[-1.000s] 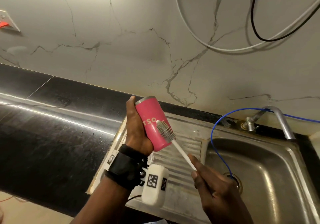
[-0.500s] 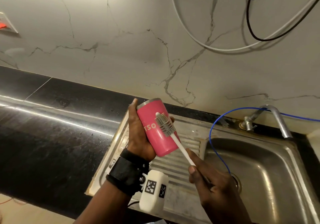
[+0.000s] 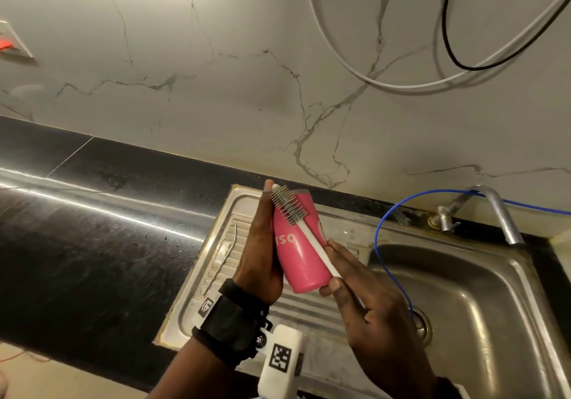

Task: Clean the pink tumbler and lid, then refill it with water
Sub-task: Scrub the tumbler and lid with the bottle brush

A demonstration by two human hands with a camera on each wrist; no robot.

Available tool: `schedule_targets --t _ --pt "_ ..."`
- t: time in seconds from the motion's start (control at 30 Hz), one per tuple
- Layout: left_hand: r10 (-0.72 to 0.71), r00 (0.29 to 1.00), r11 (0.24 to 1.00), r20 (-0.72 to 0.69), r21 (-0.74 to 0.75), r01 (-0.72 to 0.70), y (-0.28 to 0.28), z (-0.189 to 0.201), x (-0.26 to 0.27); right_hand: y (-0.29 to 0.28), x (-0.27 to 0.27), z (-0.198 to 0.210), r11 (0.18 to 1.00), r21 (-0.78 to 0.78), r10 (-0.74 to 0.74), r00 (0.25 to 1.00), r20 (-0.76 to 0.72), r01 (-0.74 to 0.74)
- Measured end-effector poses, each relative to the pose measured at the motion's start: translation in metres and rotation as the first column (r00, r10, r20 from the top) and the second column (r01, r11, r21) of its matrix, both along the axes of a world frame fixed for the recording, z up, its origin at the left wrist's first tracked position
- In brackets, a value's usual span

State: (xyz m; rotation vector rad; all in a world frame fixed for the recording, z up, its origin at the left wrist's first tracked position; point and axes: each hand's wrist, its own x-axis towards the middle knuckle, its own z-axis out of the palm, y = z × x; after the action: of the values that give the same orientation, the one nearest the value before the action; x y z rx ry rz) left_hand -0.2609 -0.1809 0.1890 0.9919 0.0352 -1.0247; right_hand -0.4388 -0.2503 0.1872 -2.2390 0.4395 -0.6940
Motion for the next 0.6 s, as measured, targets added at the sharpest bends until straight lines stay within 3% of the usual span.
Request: schedule_targets --t 0.13,0.4,0.6 --pt "0.004 1.000 1.000 0.008 -0.024 -0.004 0.002 0.002 0.002 0.001 0.003 0.002 0.999 -0.019 -0.036 0.999 0.006 0.036" --pt "0.099 0.978 0.987 -0.181 -0.109 -0.120 0.000 0.011 0.024 0.010 -0.017 -0.005 1.000 0.015 -0.026 0.998 -0.060 0.026" --pt "0.042 0.996 0.994 -0.074 -0.098 -0.049 -0.009 0.012 -0.003 0.002 0.004 0.007 0.992 -0.087 -0.090 0.995 -0.034 0.086"
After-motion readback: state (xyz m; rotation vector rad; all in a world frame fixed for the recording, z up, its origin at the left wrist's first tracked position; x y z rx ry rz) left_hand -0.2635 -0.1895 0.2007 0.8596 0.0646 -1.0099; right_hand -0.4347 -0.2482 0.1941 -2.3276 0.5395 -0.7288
